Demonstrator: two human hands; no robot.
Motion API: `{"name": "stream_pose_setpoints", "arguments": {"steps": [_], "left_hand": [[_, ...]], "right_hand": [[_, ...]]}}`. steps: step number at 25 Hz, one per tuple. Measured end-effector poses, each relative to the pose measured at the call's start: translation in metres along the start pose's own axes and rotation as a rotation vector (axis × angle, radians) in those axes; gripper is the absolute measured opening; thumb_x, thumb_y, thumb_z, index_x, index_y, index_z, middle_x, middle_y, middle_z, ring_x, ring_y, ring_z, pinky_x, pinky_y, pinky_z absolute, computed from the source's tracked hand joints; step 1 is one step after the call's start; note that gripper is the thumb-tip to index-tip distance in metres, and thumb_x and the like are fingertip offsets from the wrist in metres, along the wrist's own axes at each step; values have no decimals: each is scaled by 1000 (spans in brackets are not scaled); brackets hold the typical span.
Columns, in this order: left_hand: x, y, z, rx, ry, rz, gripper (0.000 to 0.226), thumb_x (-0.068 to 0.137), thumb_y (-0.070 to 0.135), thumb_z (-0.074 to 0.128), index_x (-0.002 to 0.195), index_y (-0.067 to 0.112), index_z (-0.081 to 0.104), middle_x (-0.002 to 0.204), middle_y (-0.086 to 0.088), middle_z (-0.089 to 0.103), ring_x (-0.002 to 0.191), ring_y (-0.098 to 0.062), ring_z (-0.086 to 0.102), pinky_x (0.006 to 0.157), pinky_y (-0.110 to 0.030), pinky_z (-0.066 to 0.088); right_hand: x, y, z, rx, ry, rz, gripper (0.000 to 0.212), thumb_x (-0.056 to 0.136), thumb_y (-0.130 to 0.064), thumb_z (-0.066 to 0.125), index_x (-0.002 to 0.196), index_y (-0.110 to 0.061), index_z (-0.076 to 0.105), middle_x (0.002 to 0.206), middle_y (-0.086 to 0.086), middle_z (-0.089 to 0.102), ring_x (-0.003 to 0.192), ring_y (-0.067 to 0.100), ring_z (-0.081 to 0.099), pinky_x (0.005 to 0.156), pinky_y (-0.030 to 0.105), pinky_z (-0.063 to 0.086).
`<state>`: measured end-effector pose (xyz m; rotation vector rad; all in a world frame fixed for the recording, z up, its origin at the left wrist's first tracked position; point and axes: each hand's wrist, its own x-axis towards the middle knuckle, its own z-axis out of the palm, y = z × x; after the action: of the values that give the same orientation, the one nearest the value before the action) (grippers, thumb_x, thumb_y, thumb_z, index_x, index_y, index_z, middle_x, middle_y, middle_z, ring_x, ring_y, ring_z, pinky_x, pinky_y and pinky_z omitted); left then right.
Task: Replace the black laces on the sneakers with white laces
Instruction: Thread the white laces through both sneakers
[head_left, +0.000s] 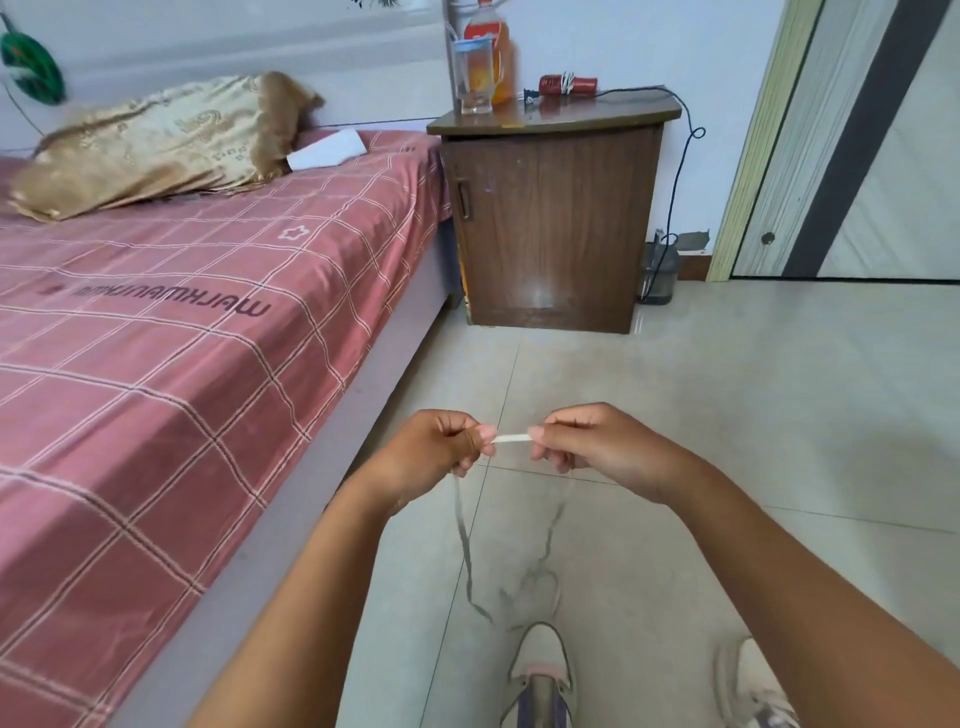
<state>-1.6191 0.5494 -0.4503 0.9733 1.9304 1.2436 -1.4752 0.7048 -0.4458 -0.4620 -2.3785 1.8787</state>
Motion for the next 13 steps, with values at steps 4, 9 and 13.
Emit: {"name": "stream_pose_setpoints", "arguments": {"steps": [4, 9, 13], "left_hand": [[-4, -29, -20, 123, 175, -94, 31, 93, 28, 58, 63, 21, 64, 49, 8, 51, 52, -9, 45, 60, -21, 38], [-15, -38, -17, 511, 197, -167, 16, 85, 31, 68, 93, 17, 69, 83, 2, 53, 63, -10, 49, 60, -21, 39], [-15, -3, 11, -17, -41, -43, 21, 94, 31, 55, 111, 22, 64, 90, 7, 59, 49, -7, 36, 45, -18, 33]], "right_hand": [[-20, 11, -29, 277, 44, 42, 30, 92, -15, 54, 65, -12, 67, 64, 6, 53, 69, 19, 53, 88, 37, 51], [-23, 16, -21, 151, 75, 49, 31, 95, -16, 51, 71, -11, 70, 60, 0, 48, 61, 13, 46, 69, 24, 47], [-5, 12, 21, -167, -64, 18, 26, 95, -24, 54, 85, -5, 69, 61, -14, 57, 59, 8, 44, 57, 17, 38]]}}
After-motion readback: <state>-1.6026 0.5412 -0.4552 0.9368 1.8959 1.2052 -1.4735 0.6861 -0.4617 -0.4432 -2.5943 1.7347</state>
